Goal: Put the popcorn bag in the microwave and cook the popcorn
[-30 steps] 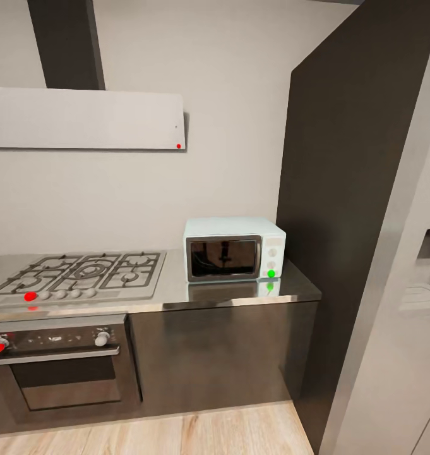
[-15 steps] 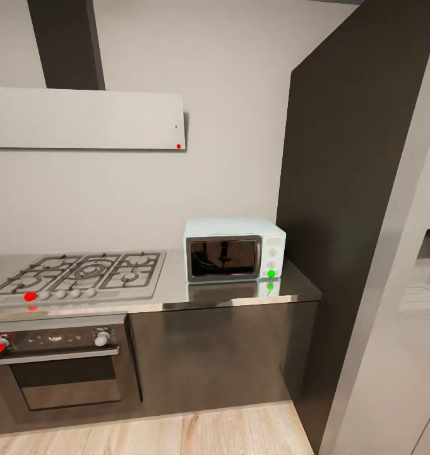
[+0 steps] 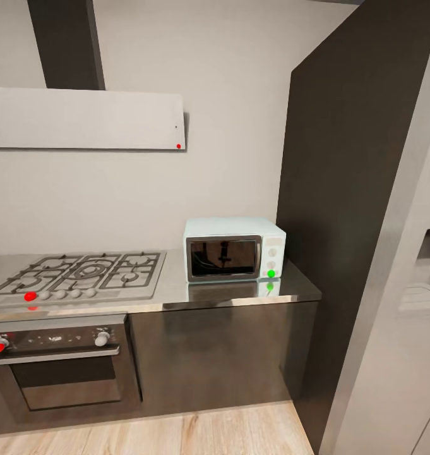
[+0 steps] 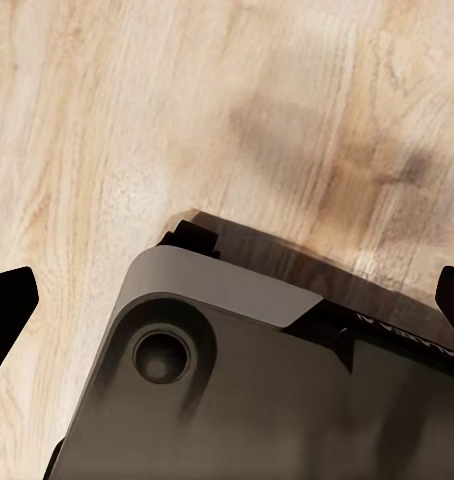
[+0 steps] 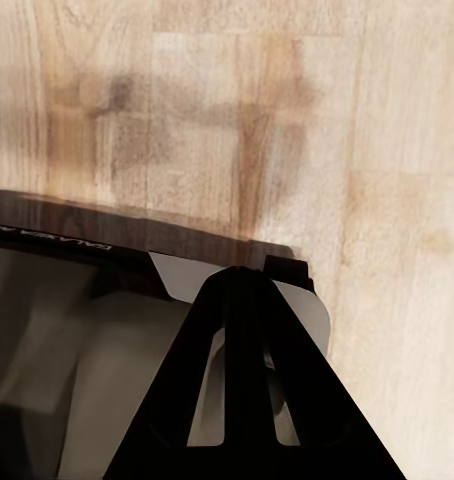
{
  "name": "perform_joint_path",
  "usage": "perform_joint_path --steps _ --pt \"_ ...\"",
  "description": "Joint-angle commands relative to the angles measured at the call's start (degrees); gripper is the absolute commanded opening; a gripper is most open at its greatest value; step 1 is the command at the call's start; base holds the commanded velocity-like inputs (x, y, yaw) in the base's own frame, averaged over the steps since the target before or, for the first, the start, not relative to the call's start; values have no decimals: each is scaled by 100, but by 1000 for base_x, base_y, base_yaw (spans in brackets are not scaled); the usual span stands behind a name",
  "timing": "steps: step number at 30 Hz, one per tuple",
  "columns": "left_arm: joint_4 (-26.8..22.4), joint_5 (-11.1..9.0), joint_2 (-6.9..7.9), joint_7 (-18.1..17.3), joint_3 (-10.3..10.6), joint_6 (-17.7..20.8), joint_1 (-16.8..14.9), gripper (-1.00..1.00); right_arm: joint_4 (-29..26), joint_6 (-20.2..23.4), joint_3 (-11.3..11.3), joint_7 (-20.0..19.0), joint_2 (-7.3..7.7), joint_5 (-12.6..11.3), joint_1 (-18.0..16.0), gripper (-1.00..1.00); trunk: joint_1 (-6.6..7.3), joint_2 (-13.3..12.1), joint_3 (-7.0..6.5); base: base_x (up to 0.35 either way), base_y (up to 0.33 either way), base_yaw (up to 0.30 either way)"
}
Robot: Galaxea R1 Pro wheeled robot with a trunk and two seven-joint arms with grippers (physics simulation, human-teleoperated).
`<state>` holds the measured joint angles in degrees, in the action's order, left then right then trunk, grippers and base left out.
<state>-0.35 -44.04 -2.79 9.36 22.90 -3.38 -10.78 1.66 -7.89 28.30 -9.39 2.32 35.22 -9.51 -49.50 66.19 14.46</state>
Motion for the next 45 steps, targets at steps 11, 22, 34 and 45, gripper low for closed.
perform_joint_path --steps 11,22,34,45 --pt "-1 -43 -2 22 48 -13 -3 100 16 -28 44 -9 5 29 -7 -100 0 5 7 0 0 0" --pt "-1 -43 -2 22 48 -13 -3 100 18 -28 44 -8 5 29 -7 -100 0 5 7 0 0 0" --pt "-1 -43 -2 22 48 -13 -3 100 17 -28 44 -9 5 29 -7 -100 0 5 7 0 0 0" --pt "-1 -43 -2 22 49 -13 -3 100 18 -28 44 -9 5 29 -7 -100 0 5 7 0 0 0"
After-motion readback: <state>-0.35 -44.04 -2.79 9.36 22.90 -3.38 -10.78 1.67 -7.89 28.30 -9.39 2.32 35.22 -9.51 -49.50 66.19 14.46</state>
